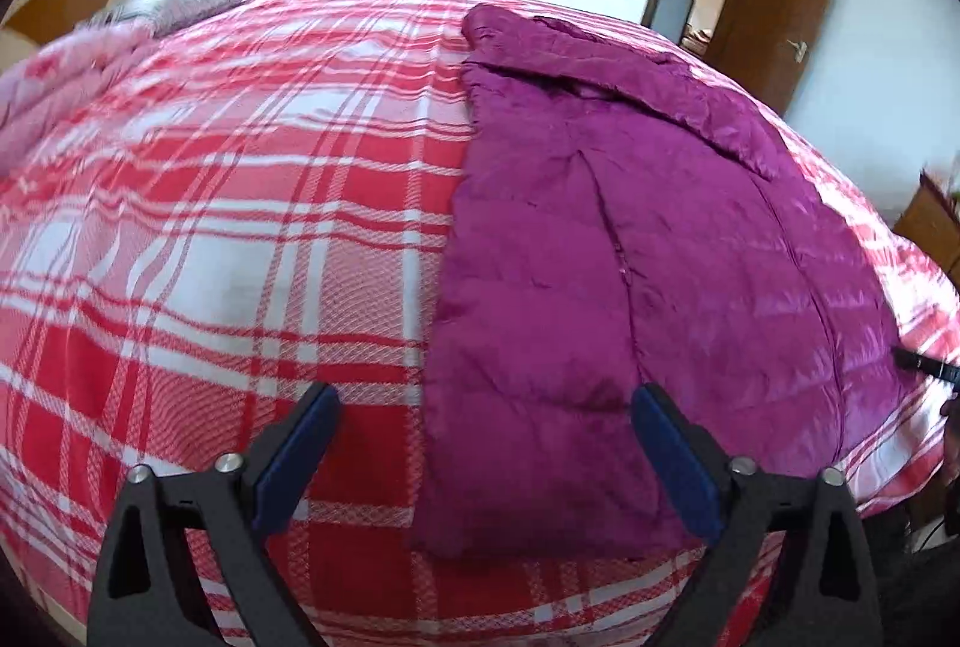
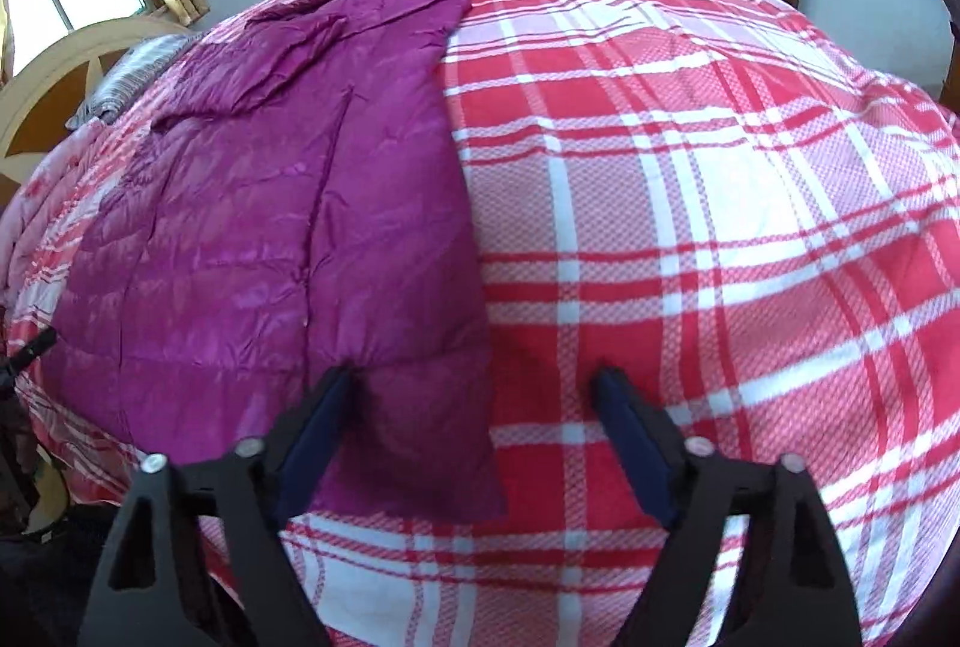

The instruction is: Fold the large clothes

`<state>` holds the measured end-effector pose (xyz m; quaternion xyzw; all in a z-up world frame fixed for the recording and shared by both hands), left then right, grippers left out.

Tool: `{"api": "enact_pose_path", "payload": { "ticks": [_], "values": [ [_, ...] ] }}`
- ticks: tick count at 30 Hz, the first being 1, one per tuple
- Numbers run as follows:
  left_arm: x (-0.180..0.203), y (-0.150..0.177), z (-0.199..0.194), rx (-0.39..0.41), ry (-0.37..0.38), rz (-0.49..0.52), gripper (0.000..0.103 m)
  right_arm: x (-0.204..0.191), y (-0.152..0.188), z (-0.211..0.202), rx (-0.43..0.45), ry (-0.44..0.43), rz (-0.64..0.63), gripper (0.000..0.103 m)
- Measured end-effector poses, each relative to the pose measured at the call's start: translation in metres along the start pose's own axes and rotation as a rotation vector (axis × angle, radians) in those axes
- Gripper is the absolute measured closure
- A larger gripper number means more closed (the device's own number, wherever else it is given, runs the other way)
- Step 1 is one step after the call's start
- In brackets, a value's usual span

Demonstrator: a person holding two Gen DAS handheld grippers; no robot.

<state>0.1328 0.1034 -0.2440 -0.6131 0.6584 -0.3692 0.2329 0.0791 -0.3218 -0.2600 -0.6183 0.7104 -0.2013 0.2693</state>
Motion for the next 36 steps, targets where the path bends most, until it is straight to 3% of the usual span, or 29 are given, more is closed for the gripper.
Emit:
{"api": "enact_pose_path", "payload": {
  "ticks": [2,3,5,6,7,8,9,11,15,20,28,32,36],
  "values": [
    [0.006,0.000,0.003,0.000,0.018,0.015,0.032,0.001,0.000,-0.002,0.005,-0.006,0.016,0.041],
    [0.008,0.001,0.002,0.002,0.024,0.024,0.034,0.000,0.000,-0.004,0.007,-0.016,0.025,0.046],
    [0.014,0.002,0.003,0.008,0.050,0.040,0.045,-0.005,-0.001,-0.005,0.006,-0.077,0.056,0.066],
    [0.014,0.003,0.004,0.007,0.050,0.040,0.047,-0.008,0.002,-0.004,0.004,-0.102,0.070,0.066],
    [0.014,0.004,0.004,0.011,0.050,0.037,0.058,-0.008,0.003,-0.002,0.002,-0.111,0.077,0.066],
    [0.013,0.003,0.003,0.014,0.059,0.030,0.082,-0.008,0.004,0.000,0.002,-0.111,0.077,0.069],
    [0.013,0.003,0.002,0.007,0.087,0.014,0.088,-0.006,0.005,0.001,0.007,-0.116,0.083,0.073],
    [0.014,0.000,-0.004,0.017,0.134,-0.025,0.097,-0.001,0.006,-0.003,0.011,-0.155,0.117,0.090],
    [0.024,-0.016,-0.029,0.102,0.171,0.011,0.098,0.004,0.006,-0.014,0.005,-0.269,0.223,0.095],
    [0.028,-0.041,-0.067,0.185,0.253,-0.039,0.099,-0.008,0.002,-0.034,0.018,-0.362,0.255,0.096],
    [0.035,-0.088,-0.141,0.332,0.413,-0.122,0.100,-0.011,-0.029,-0.110,0.140,-0.508,0.301,0.096],
    [0.039,-0.112,-0.152,0.371,0.467,-0.141,0.100,-0.010,-0.058,-0.146,0.235,-0.563,0.324,0.096],
    [0.042,-0.145,-0.134,0.395,0.458,-0.100,0.100,-0.020,-0.096,-0.155,0.293,-0.570,0.299,0.096]
  ]
}}
Point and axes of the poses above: each gripper's, at about its wrist camera, not at the fingertips, and z roughly the way its jaws point, x to its right, y to its underside, the point moved 6 cm from there along z, roughly the way its jaws point, and after that the axes turned 10 degrees about x, right-handed, at the moved point
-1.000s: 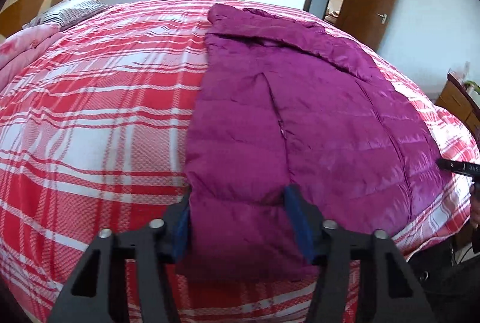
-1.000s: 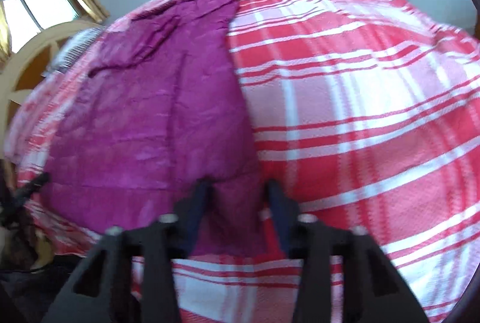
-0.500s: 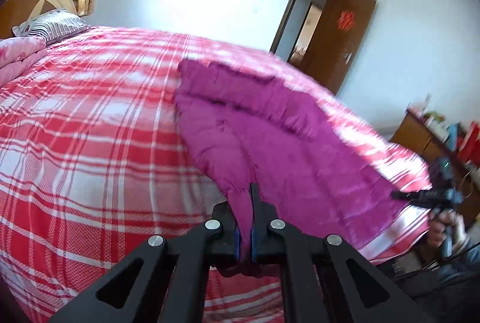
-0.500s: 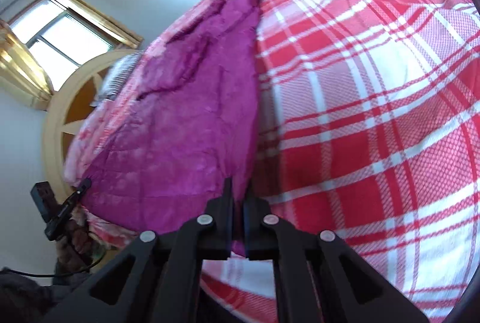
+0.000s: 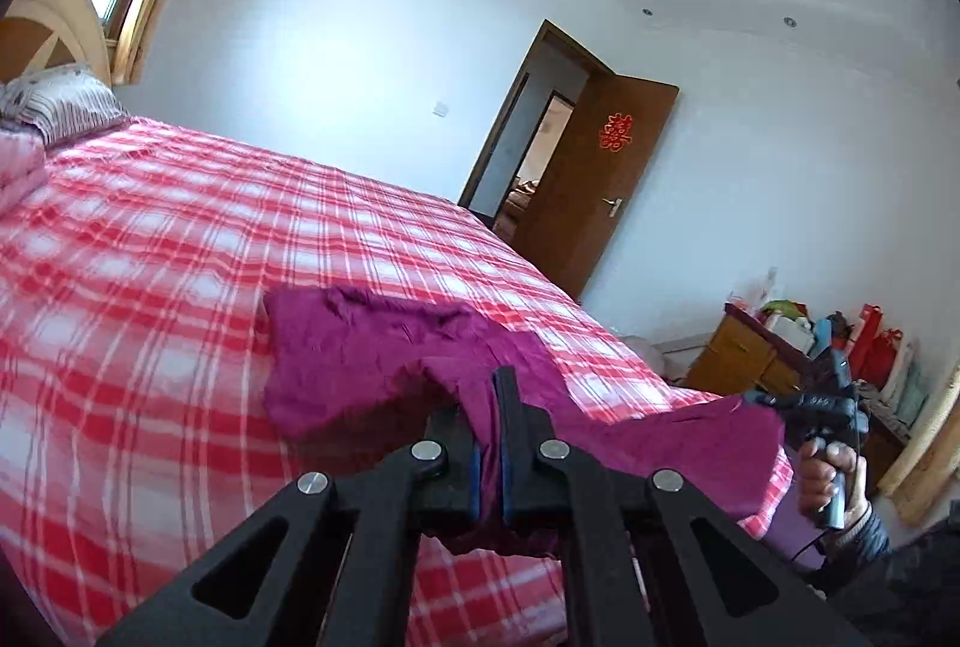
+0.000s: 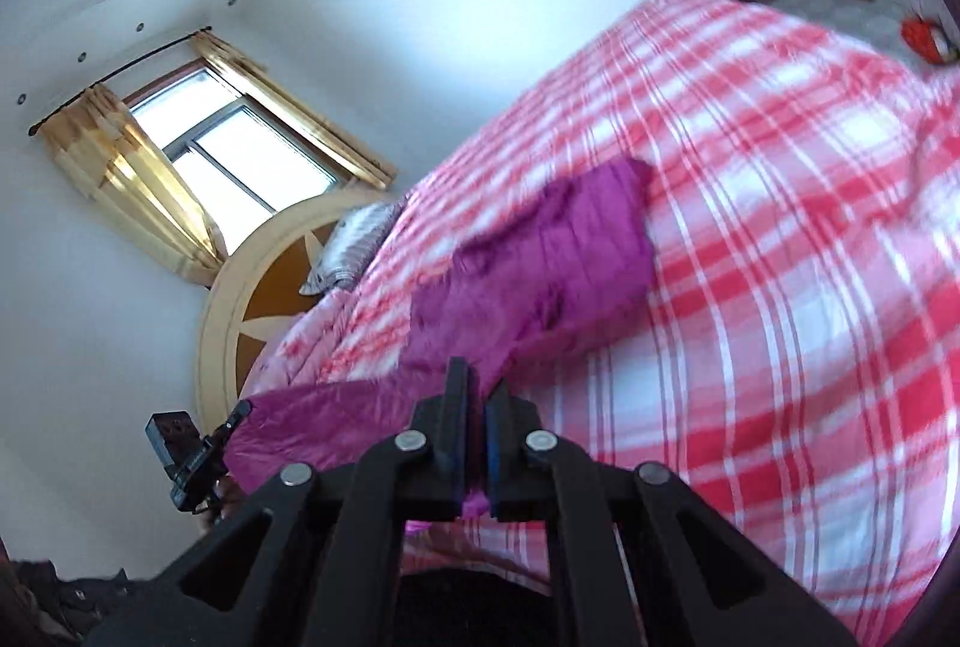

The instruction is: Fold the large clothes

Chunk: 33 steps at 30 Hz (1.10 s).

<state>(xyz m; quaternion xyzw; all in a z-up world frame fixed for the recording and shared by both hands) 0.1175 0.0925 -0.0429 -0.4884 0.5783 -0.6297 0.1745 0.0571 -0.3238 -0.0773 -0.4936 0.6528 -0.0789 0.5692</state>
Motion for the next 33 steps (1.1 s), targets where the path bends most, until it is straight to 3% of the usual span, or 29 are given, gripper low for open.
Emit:
{"api": "enact_pose_path", "payload": {
  "ticks": [4,10,19,23,30,33],
  "values": [
    [-0.026,-0.026,0.046,-0.003,-0.027,0.006,0.100,-0.009,-0.035,0.025,0.028,0.001,-0.007,0.096],
    [-0.084,-0.051,0.140,-0.067,-0.104,-0.015,0.099,-0.005,-0.092,0.095,0.034,0.071,-0.015,0.096],
    [-0.157,-0.012,0.245,-0.238,-0.293,-0.005,0.098,0.073,-0.121,0.207,-0.021,0.208,0.075,0.096],
    [-0.176,0.002,0.262,-0.314,-0.352,-0.054,0.096,0.111,-0.115,0.243,-0.064,0.266,0.087,0.096],
    [-0.167,-0.026,0.247,-0.227,-0.348,-0.025,0.090,0.138,-0.107,0.268,-0.097,0.306,0.092,0.096],
    [-0.169,-0.029,0.250,-0.238,-0.371,-0.004,0.085,0.140,-0.106,0.272,-0.100,0.322,0.078,0.096]
  ]
}}
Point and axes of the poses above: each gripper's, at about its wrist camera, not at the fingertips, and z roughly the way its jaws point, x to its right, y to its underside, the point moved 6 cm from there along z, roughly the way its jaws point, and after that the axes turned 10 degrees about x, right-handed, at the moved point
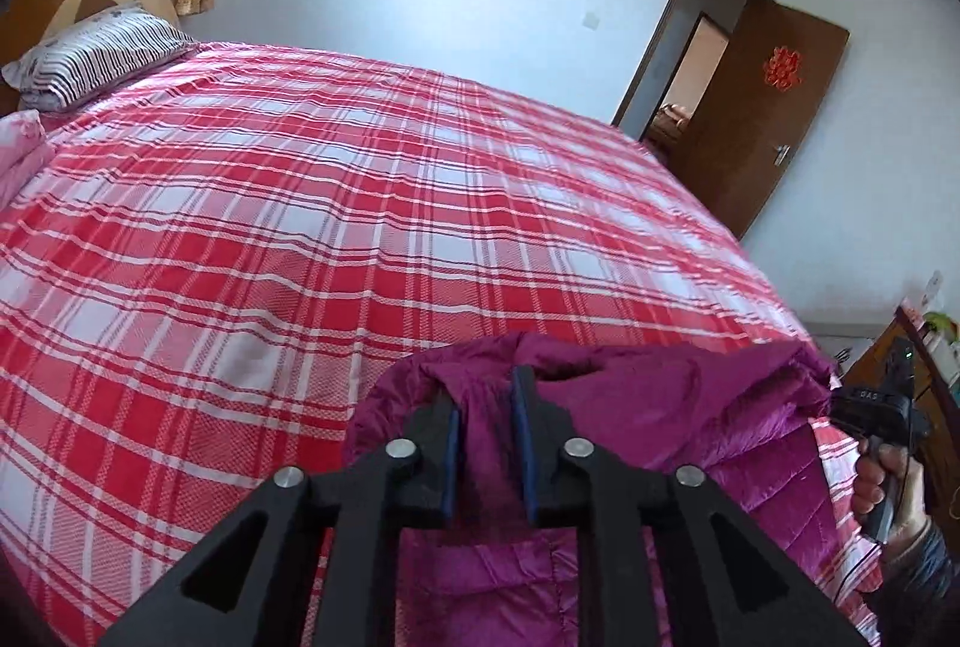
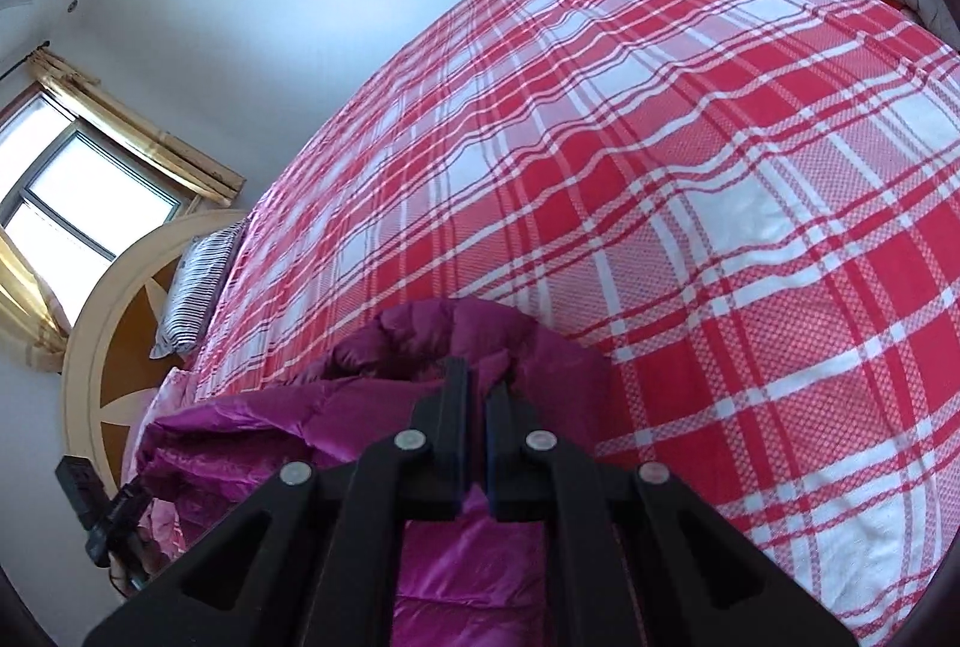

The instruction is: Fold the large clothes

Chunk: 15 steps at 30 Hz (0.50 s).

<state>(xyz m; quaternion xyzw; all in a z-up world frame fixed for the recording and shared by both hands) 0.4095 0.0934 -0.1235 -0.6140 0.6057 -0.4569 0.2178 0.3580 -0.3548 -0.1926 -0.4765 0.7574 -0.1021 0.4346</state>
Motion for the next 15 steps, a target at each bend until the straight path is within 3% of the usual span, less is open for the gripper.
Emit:
{"api": "enact_pose_path", "payload": {
  "ticks": [3,4,5,7,9,11,12,13,14,15],
  "values": [
    [-0.004,-0.003,0.000,0.013,-0.051,0.025,0.078,0.002,0.001,0.001,0.007,0.015,-0.009,0.096],
    [-0.009,-0.006,-0.001,0.029,-0.086,0.025,0.061,0.002,0.001,0.001,0.007,0.018,-0.007,0.096],
    [-0.019,-0.012,-0.007,0.072,-0.157,0.012,0.038,0.004,0.001,0.002,0.005,0.021,-0.005,0.096],
    [-0.038,-0.023,-0.024,0.169,-0.228,-0.039,0.019,0.005,0.000,0.004,0.002,0.030,-0.001,0.096],
    [-0.045,-0.028,-0.035,0.223,-0.254,-0.073,0.018,0.005,0.000,0.006,-0.001,0.037,-0.005,0.095],
    [-0.034,-0.027,-0.038,0.218,-0.262,-0.023,0.018,-0.003,-0.002,0.007,0.005,0.054,-0.055,0.089],
    [-0.023,-0.026,-0.037,0.220,-0.263,0.018,0.018,-0.006,-0.003,0.006,0.015,0.073,-0.068,0.084],
    [-0.009,-0.023,-0.038,0.227,-0.254,0.065,0.018,-0.010,-0.005,0.001,0.032,0.087,-0.070,0.064],
    [0.011,-0.018,-0.035,0.231,-0.230,0.131,0.018,-0.014,-0.008,-0.006,0.066,0.102,-0.072,0.031],
    [0.025,-0.012,-0.032,0.225,-0.213,0.173,0.018,-0.021,-0.011,-0.015,0.116,0.135,-0.094,0.021]
  ]
}}
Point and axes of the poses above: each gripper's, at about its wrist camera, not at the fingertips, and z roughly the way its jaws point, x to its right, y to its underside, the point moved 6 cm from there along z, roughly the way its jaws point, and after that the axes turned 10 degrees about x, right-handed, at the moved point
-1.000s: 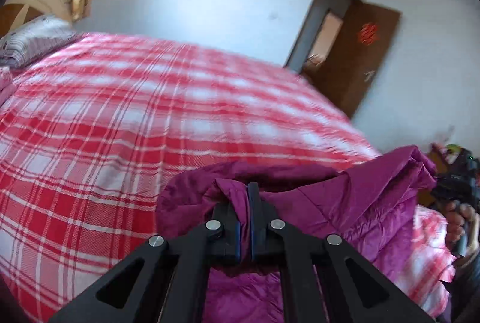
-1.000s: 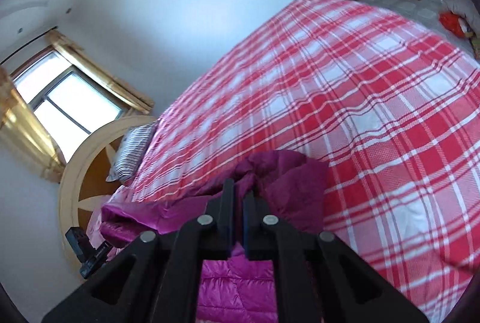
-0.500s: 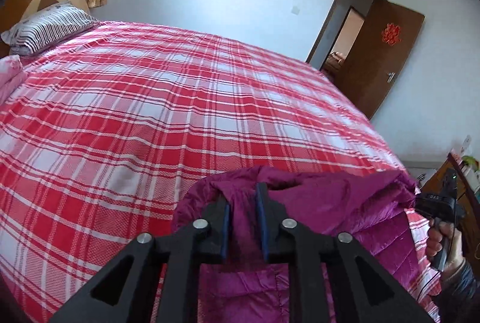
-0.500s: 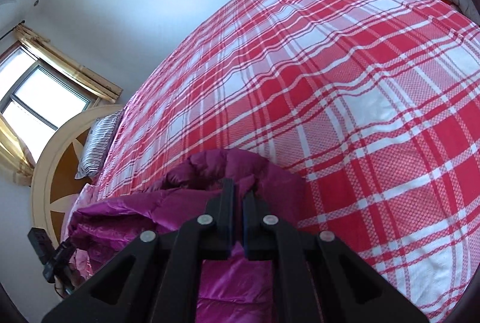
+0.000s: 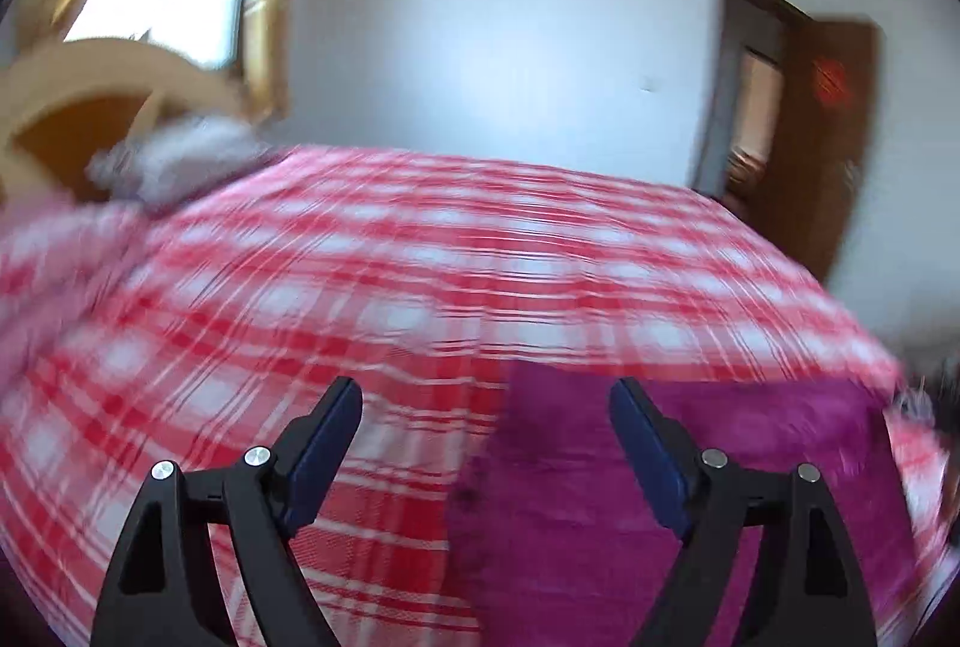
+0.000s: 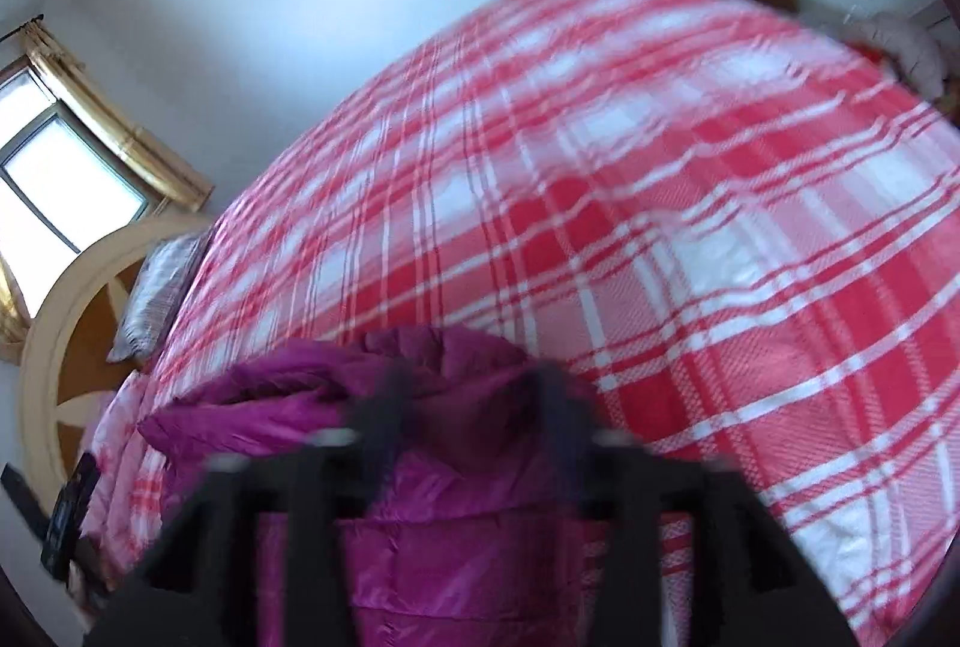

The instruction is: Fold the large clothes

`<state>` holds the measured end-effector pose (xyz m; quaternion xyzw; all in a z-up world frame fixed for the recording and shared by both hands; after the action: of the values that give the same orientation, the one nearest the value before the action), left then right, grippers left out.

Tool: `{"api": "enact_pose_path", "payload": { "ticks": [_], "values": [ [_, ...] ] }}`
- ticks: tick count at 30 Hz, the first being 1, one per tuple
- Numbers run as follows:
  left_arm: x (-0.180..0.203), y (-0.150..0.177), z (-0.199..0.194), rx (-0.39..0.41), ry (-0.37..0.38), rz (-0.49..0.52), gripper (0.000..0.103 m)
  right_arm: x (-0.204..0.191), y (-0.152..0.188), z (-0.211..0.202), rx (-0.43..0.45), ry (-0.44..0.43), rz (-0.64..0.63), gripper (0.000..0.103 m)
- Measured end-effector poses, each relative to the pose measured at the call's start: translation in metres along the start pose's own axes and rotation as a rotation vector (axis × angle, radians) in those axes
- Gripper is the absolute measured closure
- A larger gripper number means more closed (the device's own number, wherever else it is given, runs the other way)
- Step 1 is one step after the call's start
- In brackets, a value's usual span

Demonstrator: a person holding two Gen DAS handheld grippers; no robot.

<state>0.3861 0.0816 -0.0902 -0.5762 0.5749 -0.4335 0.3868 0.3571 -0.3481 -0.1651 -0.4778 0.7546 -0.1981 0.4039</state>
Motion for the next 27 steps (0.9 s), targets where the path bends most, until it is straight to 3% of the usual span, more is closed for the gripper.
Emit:
{"api": "enact_pose_path", "payload": {
  "ticks": [1,3,6,9,13,15,19,27],
  "values": [
    [0.021,0.006,0.001,-0.006,0.025,0.047,0.018,-0.008,-0.005,-0.012,0.061,0.032,-0.035,0.018],
    [0.049,0.017,0.007,-0.025,0.070,0.105,0.018,-0.035,-0.006,-0.030,0.126,0.002,-0.106,0.018],
    [0.087,0.040,0.025,-0.059,0.083,0.214,0.018,-0.076,0.017,-0.025,0.086,-0.074,-0.179,0.018],
    [0.107,0.054,0.051,-0.086,0.010,0.363,0.018,-0.109,0.054,0.003,0.012,-0.072,-0.350,0.019],
    [0.091,0.081,0.079,-0.192,-0.054,0.322,0.018,-0.116,0.078,0.043,-0.048,-0.015,-0.444,0.019],
    [0.078,0.098,0.088,-0.231,-0.044,0.255,0.017,-0.111,0.086,0.058,-0.062,0.019,-0.459,0.020],
    [0.063,0.108,0.094,-0.248,-0.025,0.147,0.012,-0.104,0.102,0.071,-0.078,0.024,-0.480,0.019],
    [0.060,0.118,0.102,-0.292,-0.025,0.126,0.008,-0.101,0.111,0.081,-0.092,0.043,-0.481,0.015]
  ]
}}
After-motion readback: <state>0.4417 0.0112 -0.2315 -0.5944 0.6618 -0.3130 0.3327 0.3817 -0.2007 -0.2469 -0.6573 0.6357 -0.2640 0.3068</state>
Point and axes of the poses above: each gripper's, at about its wrist camera, not at the fingertips, and z roughly the way its jaws point, x to its right, y to its underside, the point moved 6 cm from there along z, roughly the way its jaws point, and after that the axes turned 10 degrees about x, right-handed, at the moved point
